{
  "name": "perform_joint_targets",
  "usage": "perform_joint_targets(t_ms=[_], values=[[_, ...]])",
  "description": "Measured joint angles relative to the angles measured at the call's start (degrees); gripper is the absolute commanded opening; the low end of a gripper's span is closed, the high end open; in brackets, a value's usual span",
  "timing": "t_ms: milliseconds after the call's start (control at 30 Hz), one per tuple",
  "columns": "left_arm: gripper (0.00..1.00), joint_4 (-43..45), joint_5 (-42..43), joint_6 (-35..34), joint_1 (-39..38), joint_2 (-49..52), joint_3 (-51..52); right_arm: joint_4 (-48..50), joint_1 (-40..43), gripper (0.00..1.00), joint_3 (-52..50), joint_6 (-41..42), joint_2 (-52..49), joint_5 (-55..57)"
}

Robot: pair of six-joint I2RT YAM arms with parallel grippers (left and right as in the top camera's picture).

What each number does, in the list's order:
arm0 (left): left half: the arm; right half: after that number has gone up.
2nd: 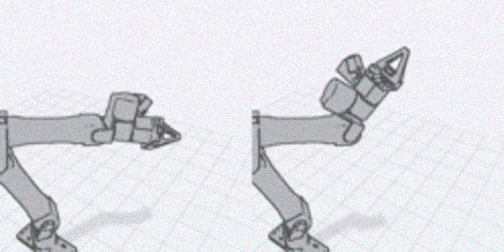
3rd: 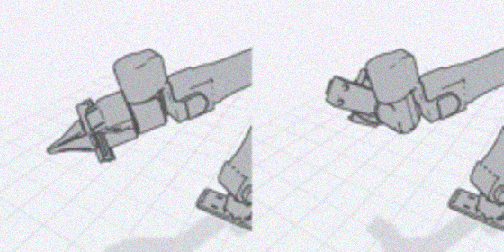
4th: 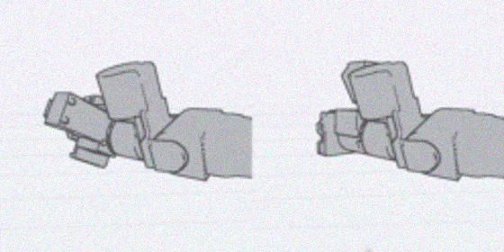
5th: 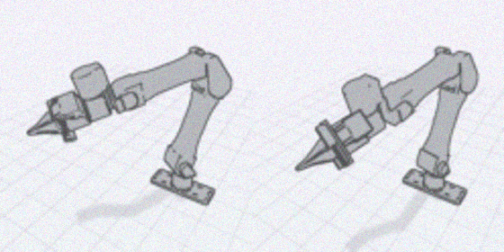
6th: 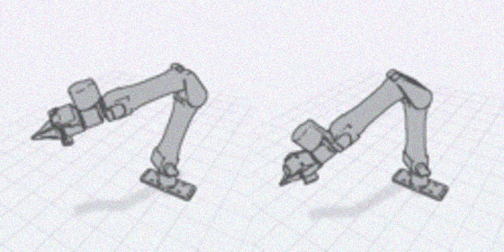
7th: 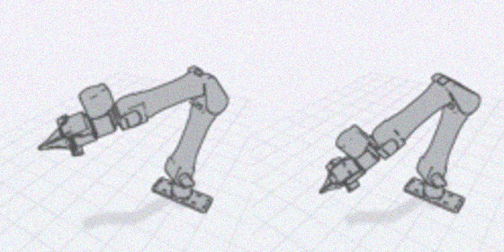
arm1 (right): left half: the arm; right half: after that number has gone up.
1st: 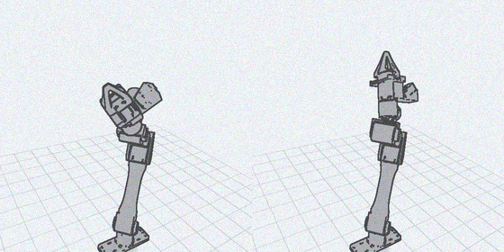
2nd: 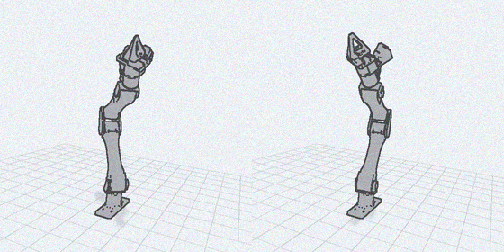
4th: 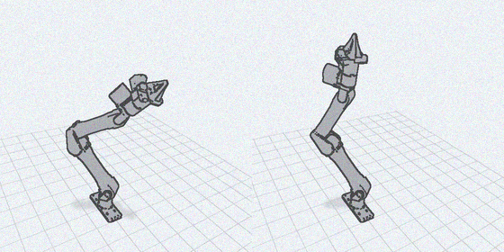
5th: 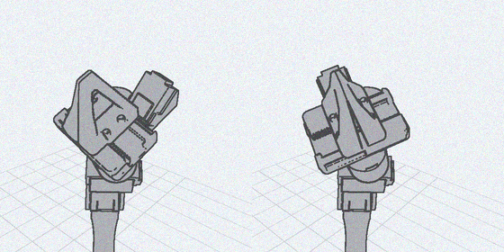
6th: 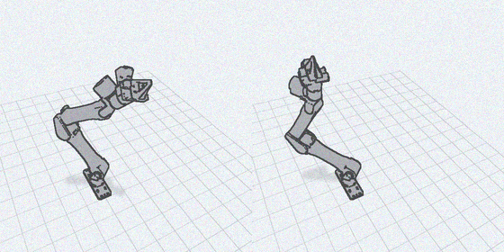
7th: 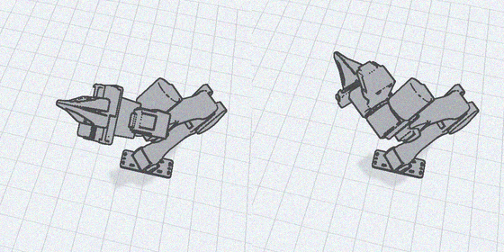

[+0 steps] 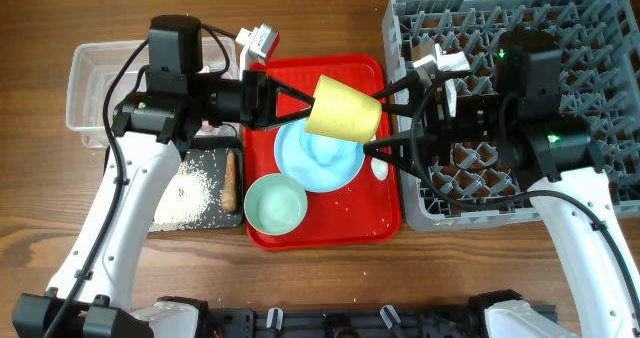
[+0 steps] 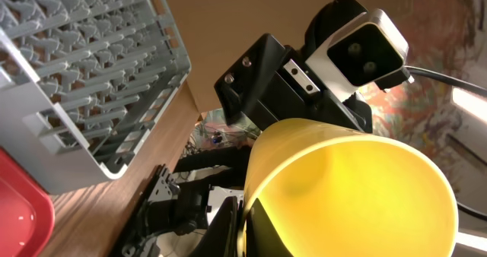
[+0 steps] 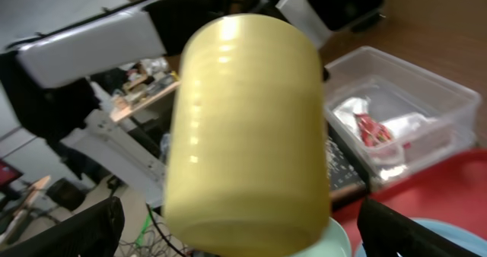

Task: Sort waste into correct bins and load items into the dishwasher rack
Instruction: 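Bring the yellow cup toward the right gripper for handover, then close the right gripper on the yellow cup and open the left gripper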

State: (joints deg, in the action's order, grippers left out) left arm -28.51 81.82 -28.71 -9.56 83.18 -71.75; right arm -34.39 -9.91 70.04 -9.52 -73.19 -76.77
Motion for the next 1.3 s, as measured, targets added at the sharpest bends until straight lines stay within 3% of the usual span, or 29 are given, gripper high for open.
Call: perform_joint_targets(t_ms=[233, 533, 733, 1300], values=[[0.04, 0.8, -0.1, 1.3, 0.0, 0.0, 0.0, 0.8, 0.0, 0.99, 0.0, 1.4, 0.0, -3.3], [0.04, 1.0, -0.1, 5.3, 0.0, 0.0, 0.0, 9.9, 0.0, 0.98, 0.0, 15.8, 0.0, 2.6], [0.04, 2.9, -0.1, 5.8, 0.0, 0.0, 0.0, 10.4, 0.0, 0.98, 0.0, 20.9, 0.0, 3.5], [0.04, 4.6, -0.1, 6.0, 0.0, 0.0, 0.0, 9.4, 0.0, 0.92, -1.4, 23.2, 0.0, 1.3]])
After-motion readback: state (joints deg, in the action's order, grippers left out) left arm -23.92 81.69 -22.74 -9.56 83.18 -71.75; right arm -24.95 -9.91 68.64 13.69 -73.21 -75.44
